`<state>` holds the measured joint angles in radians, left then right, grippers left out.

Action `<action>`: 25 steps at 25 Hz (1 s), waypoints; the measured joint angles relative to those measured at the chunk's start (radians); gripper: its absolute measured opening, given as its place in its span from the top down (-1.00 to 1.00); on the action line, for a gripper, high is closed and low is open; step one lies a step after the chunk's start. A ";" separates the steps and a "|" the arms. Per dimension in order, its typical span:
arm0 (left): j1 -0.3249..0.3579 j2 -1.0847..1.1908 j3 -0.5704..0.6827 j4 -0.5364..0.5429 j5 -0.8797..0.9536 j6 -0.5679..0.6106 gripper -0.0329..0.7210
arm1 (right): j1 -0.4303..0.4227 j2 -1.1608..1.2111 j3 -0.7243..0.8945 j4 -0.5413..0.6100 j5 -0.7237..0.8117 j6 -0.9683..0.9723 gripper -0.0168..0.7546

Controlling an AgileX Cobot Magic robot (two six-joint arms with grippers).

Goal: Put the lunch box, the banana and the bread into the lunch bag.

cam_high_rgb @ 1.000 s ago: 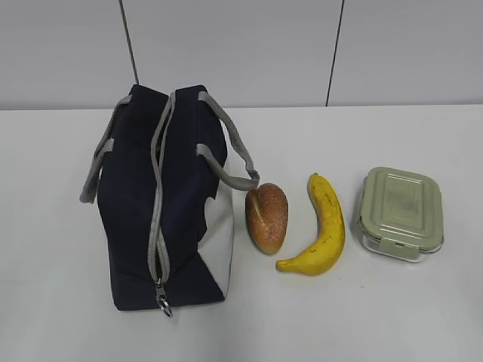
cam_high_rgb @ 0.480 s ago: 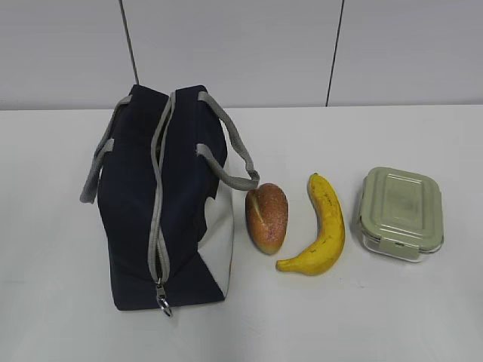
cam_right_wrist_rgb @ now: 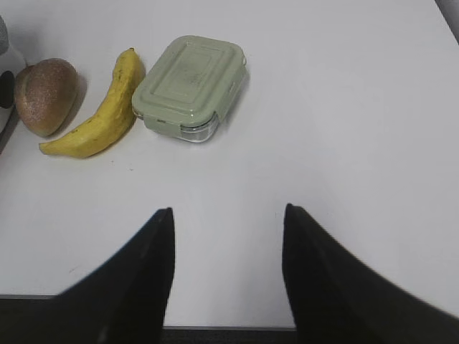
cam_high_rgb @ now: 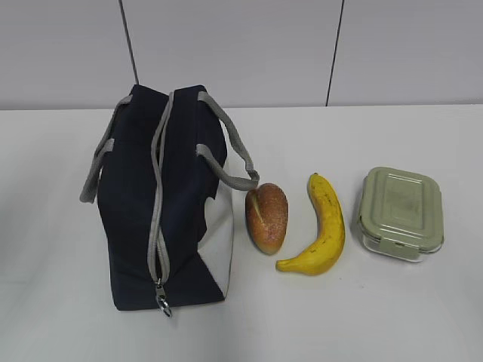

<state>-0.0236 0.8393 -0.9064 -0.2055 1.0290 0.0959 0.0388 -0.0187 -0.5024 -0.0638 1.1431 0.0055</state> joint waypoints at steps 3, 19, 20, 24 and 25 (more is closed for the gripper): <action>-0.033 0.114 -0.052 -0.009 -0.003 0.008 -0.21 | 0.000 0.000 0.000 0.000 0.000 0.000 0.01; -0.198 0.662 -0.435 -0.100 -0.013 0.011 -0.34 | 0.000 0.000 0.000 0.000 0.000 0.000 0.01; -0.204 0.682 -0.461 -0.101 -0.012 0.008 -0.35 | 0.000 0.000 0.000 0.000 0.000 0.000 0.01; -0.227 0.770 -0.546 -0.103 0.016 -0.009 -0.44 | 0.000 0.000 0.000 0.000 0.000 0.000 0.01; -0.231 0.792 -0.559 -0.103 0.022 -0.016 -0.48 | 0.000 0.000 0.000 0.000 0.000 0.000 0.01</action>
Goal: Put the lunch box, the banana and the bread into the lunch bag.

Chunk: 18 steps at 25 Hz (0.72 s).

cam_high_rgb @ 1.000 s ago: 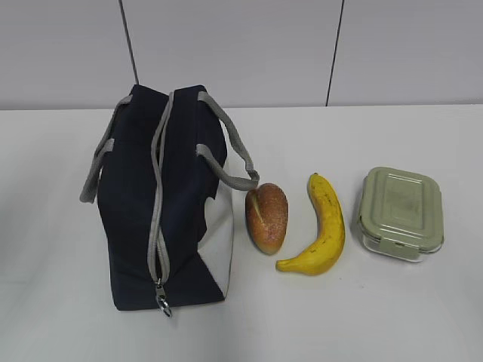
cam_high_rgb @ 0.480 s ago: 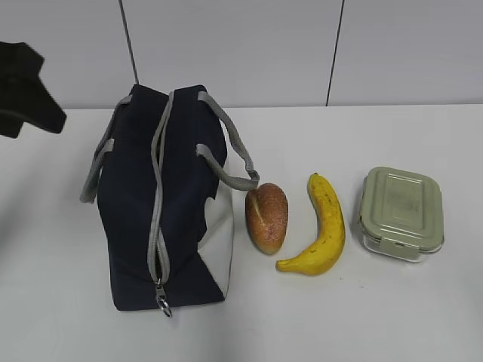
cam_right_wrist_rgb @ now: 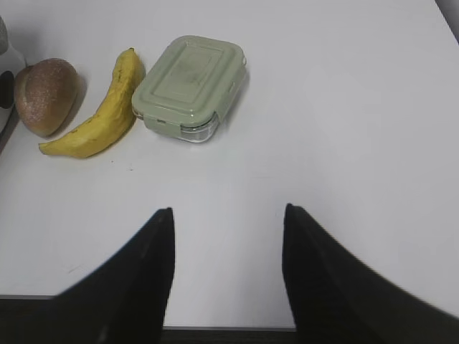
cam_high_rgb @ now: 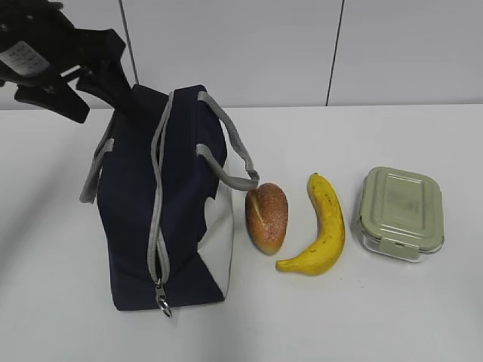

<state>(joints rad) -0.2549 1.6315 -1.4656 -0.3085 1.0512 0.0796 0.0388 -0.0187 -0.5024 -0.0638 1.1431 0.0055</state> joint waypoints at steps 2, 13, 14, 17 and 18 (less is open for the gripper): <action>-0.010 0.040 -0.011 0.000 0.006 -0.012 -0.53 | 0.000 0.000 0.000 0.000 0.000 0.000 0.01; -0.014 0.099 -0.011 -0.013 0.011 -0.021 0.28 | 0.000 0.000 0.000 0.000 0.000 0.000 0.01; -0.014 0.099 -0.011 -0.015 0.011 -0.021 0.49 | 0.000 0.000 0.000 0.000 0.000 0.000 0.01; -0.014 0.099 -0.011 -0.019 0.010 -0.021 0.87 | 0.000 0.000 0.000 0.000 0.000 0.000 0.01; -0.014 0.099 -0.011 -0.023 0.010 -0.021 0.90 | 0.000 0.000 0.000 0.000 0.000 0.000 0.01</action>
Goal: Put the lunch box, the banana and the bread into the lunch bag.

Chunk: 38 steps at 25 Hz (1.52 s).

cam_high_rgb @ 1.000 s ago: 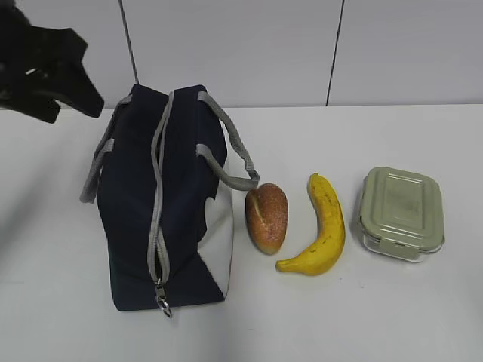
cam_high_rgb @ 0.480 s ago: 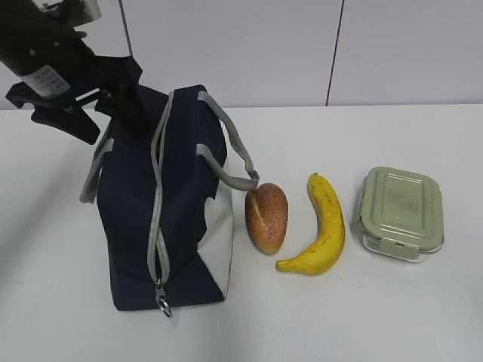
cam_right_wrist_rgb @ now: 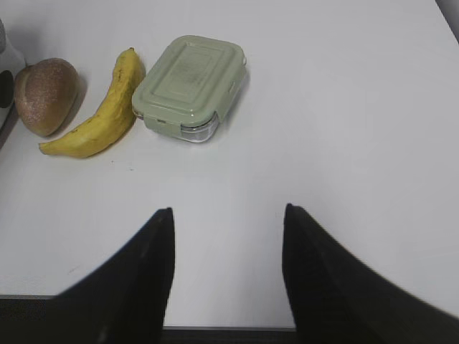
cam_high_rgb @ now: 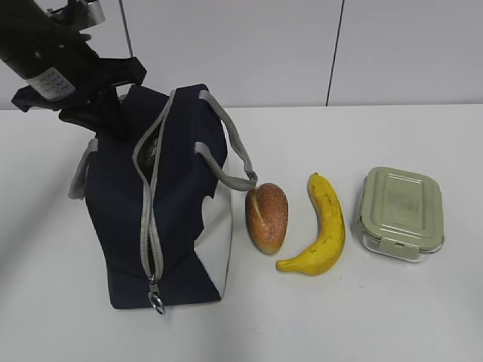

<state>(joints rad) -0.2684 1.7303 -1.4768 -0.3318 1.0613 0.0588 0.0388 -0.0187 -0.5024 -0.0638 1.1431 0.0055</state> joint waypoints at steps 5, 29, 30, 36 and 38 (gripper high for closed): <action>0.000 0.000 0.000 -0.011 0.000 0.000 0.91 | 0.000 0.000 0.000 0.000 0.000 0.000 0.01; 0.000 0.000 0.000 -0.017 0.001 0.000 0.92 | 0.003 0.285 -0.015 -0.019 -0.058 0.026 0.01; 0.000 0.000 0.000 -0.017 0.001 0.000 0.92 | 0.003 0.331 -0.020 -0.017 -0.090 0.050 0.01; 0.000 0.000 0.000 -0.017 0.001 0.000 0.92 | 0.005 0.590 -0.022 0.076 -0.260 0.083 0.01; 0.000 0.000 0.000 -0.017 0.001 0.000 0.92 | 0.005 0.675 -0.022 0.116 -0.311 0.073 0.01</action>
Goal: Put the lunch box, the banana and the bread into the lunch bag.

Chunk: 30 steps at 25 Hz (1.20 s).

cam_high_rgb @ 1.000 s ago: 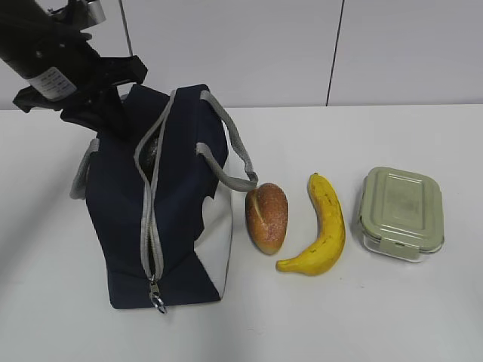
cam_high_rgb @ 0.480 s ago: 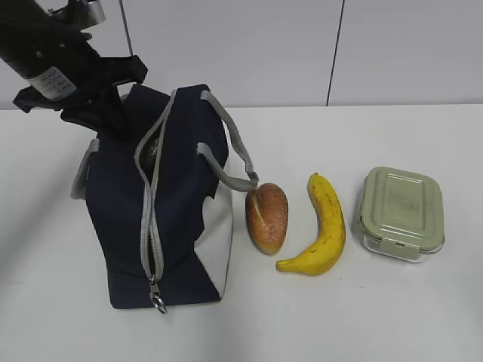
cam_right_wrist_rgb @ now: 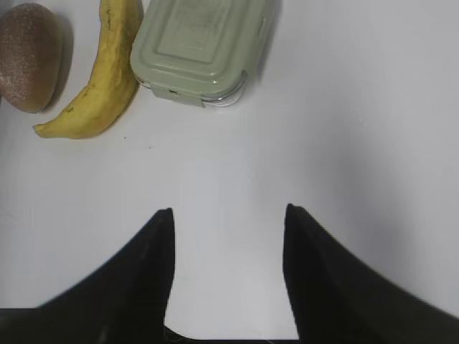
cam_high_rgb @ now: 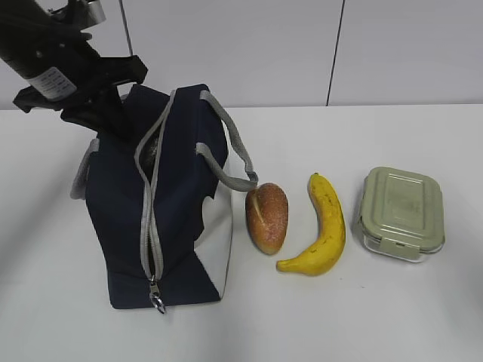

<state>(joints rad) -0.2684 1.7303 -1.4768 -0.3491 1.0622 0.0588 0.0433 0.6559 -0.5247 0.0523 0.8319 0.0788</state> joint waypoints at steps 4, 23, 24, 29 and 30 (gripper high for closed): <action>0.000 0.000 0.000 0.000 0.000 0.000 0.92 | -0.002 0.144 0.000 0.081 -0.092 -0.056 0.01; 0.000 0.000 0.000 -0.002 0.000 0.000 0.92 | -0.326 0.754 -0.233 0.793 -0.101 -0.715 0.01; 0.000 0.000 0.000 -0.002 0.000 0.000 0.92 | -0.350 0.788 -0.251 0.819 -0.079 -0.733 0.01; 0.000 0.000 0.000 -0.002 0.000 0.000 0.92 | -0.423 0.939 -0.355 0.851 0.016 -0.778 0.01; 0.000 0.000 0.000 -0.002 0.000 0.000 0.92 | -0.425 0.966 -0.373 0.851 0.031 -0.783 0.01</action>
<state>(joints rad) -0.2684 1.7303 -1.4768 -0.3508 1.0622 0.0588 -0.3818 1.6221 -0.8978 0.9034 0.8632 -0.7044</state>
